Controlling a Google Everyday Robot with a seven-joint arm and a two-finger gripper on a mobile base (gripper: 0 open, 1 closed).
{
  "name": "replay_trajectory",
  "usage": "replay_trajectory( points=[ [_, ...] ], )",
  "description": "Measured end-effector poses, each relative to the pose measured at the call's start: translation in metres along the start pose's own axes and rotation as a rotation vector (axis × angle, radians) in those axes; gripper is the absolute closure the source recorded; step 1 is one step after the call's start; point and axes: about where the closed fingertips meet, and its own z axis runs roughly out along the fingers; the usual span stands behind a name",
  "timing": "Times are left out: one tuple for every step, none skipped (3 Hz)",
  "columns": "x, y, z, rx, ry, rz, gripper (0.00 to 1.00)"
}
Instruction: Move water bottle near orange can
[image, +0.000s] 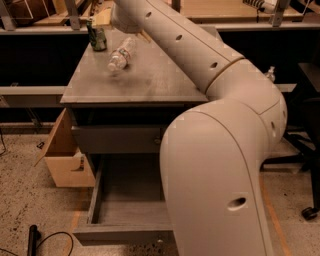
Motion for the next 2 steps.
replay_trajectory(
  points=[
    [-0.009, -0.006, 0.021, -0.043, -0.058, -0.024, 0.0],
    [-0.017, -0.009, 0.042, -0.073, -0.109, -0.042, 0.0]
  ],
)
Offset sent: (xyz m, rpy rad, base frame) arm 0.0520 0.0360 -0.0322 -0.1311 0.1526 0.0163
